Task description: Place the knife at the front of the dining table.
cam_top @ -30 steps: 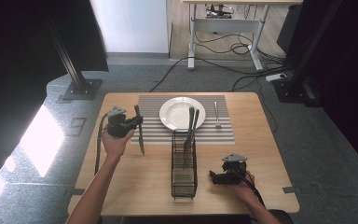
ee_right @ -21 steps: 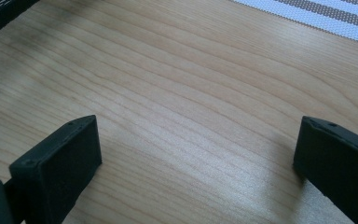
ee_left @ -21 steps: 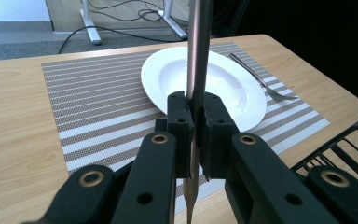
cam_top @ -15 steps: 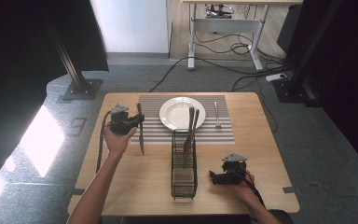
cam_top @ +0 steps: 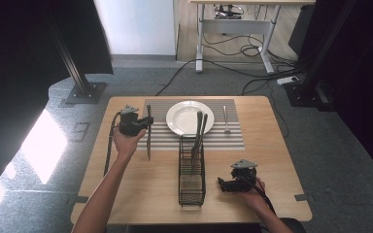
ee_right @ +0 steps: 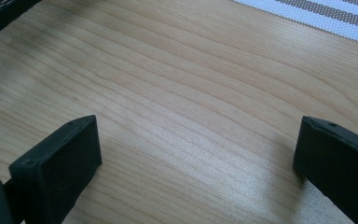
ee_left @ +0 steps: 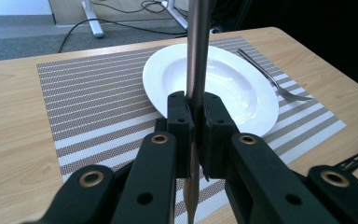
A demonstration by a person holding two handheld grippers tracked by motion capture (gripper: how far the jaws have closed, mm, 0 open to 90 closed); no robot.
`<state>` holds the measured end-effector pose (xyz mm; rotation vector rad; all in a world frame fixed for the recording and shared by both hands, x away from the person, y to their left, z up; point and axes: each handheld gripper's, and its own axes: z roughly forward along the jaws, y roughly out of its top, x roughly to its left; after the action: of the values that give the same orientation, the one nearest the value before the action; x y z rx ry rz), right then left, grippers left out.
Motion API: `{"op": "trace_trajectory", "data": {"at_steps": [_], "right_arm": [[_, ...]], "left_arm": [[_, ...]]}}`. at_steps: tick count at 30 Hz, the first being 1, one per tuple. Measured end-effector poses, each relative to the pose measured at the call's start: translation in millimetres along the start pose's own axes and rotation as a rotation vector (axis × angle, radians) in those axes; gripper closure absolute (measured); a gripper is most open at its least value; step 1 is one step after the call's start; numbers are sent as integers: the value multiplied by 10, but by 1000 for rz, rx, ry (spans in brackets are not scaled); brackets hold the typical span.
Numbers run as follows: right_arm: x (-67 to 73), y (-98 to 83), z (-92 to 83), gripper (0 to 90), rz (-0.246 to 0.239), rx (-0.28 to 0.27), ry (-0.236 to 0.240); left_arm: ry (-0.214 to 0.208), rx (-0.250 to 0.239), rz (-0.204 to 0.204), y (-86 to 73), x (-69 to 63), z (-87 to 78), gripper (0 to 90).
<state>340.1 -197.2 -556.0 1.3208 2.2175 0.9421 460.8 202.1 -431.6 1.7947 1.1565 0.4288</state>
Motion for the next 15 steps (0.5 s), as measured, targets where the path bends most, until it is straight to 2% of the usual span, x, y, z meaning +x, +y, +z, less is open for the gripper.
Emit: {"op": "trace_trajectory", "data": {"at_steps": [15], "right_arm": [[1,1,1,9,-1,0,1]], "left_arm": [[30,26,-7,80,83,160,838]]}}
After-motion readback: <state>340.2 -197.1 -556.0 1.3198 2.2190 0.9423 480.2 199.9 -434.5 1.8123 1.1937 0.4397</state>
